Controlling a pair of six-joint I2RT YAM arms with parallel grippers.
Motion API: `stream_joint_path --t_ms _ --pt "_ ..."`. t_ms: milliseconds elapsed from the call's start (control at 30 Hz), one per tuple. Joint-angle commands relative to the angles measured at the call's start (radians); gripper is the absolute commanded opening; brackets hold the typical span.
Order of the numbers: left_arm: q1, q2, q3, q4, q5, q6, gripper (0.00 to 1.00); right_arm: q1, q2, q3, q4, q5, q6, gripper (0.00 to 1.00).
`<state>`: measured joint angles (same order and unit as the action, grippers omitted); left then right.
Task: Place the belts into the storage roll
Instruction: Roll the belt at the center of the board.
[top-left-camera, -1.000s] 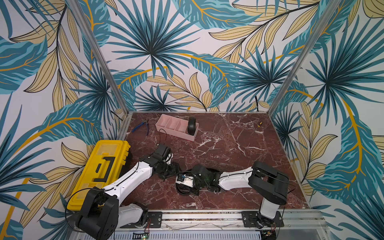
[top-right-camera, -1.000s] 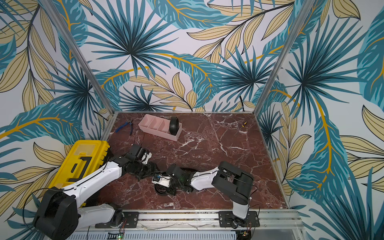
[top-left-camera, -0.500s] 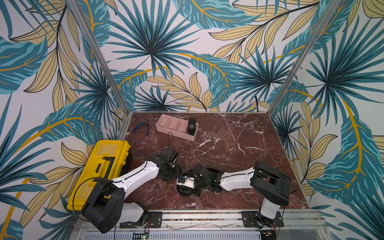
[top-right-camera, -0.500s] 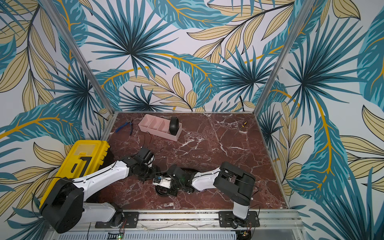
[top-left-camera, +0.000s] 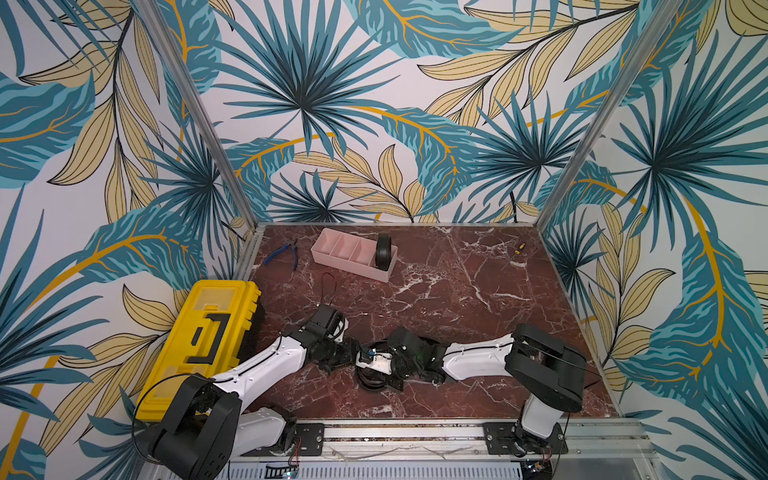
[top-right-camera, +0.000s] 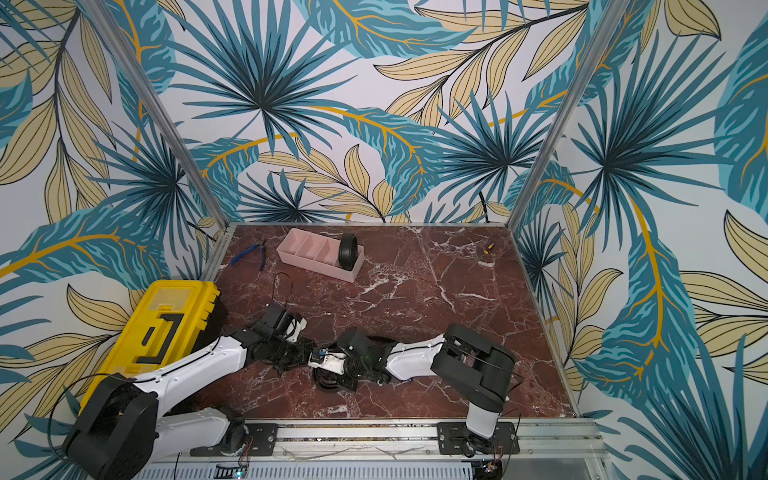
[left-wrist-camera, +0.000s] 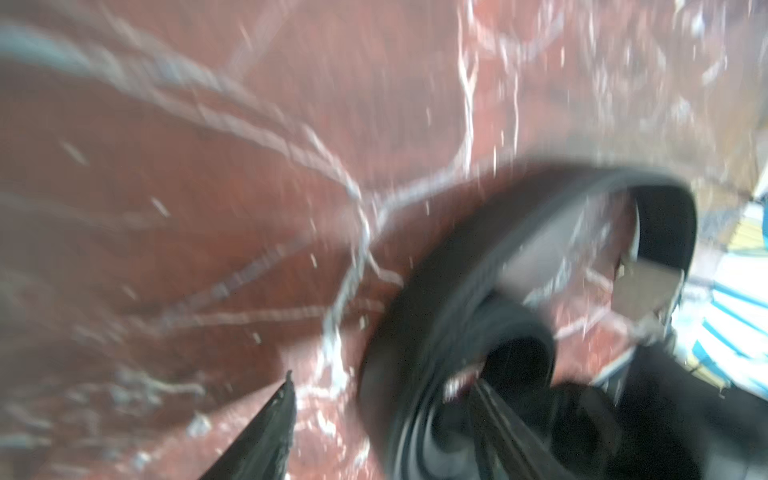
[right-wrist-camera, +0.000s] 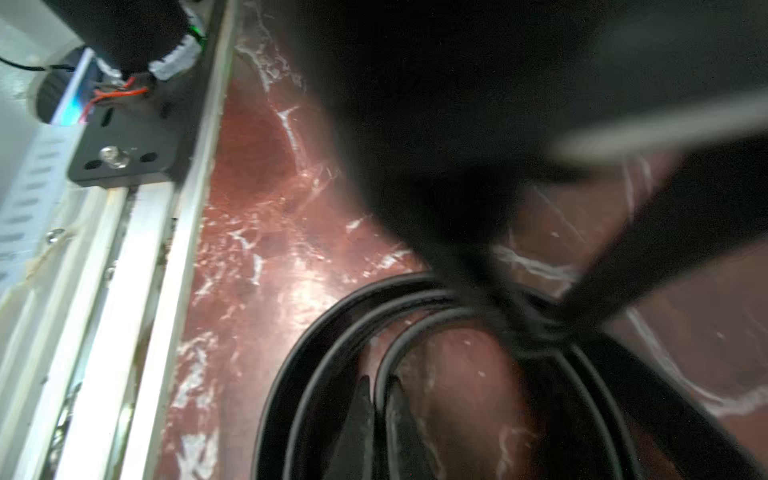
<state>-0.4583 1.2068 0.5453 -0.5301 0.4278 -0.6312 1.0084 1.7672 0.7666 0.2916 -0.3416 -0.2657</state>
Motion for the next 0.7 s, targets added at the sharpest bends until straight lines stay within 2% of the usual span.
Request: stream_joint_path --t_ms 0,233,367,667 --pt "-0.013 -0.005 -0.008 -0.006 0.074 0.045 0.65 -0.023 -0.015 -0.019 -0.045 0.033 0.022 0.01" --pt "-0.024 -0.006 -0.011 0.012 0.05 0.037 0.67 -0.031 -0.012 -0.009 -0.062 0.024 0.013 0.01" --pt "0.037 -0.031 -0.045 0.087 0.072 -0.009 0.73 -0.031 -0.015 -0.022 -0.049 0.022 0.018 0.01" --pt "0.03 0.099 0.01 0.137 0.069 0.024 0.72 -0.031 -0.024 -0.033 -0.054 0.021 0.018 0.02"
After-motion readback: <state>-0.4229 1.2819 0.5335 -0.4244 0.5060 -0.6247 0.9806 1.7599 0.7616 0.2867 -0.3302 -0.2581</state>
